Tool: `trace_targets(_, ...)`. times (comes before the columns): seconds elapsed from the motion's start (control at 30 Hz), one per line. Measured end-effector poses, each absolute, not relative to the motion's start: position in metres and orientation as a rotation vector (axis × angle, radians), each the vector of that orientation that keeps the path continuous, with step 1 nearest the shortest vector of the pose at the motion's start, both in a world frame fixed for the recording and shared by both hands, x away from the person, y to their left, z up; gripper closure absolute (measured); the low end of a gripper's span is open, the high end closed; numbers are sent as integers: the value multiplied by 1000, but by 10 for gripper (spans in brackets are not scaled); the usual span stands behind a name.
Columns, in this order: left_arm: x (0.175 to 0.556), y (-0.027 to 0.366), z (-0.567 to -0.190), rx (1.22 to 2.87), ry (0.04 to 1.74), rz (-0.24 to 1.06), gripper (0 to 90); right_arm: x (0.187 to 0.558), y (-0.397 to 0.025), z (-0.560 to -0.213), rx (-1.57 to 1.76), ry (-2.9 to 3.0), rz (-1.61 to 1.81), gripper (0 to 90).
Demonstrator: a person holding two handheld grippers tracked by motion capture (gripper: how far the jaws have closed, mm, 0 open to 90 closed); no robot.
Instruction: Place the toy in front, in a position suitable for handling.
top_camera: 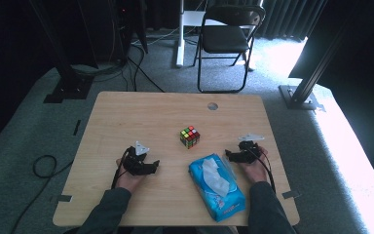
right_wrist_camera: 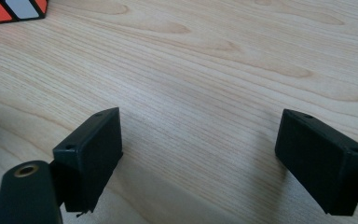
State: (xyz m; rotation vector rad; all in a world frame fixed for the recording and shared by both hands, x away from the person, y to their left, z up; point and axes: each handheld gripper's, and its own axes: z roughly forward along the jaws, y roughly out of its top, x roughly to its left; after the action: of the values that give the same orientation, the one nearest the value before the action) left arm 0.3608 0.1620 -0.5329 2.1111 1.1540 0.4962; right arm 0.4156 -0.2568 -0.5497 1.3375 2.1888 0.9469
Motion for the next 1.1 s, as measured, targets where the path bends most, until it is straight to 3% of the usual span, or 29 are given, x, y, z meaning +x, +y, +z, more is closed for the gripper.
trace_targets(0.1, 364, 159, -530, 2120, 1142, 498, 267, 415, -257, -550, 1335, 2188, 949, 162)
trace_targets(0.27, 368, 156, -526, 2116, 1138, 504, 268, 413, -258, -549, 1329, 2171, 963, 260)
trace_targets(1.1, 394, 122, -499, 2114, 1017, 498, 267, 412, -257, -549, 1330, 2176, 961, 237)
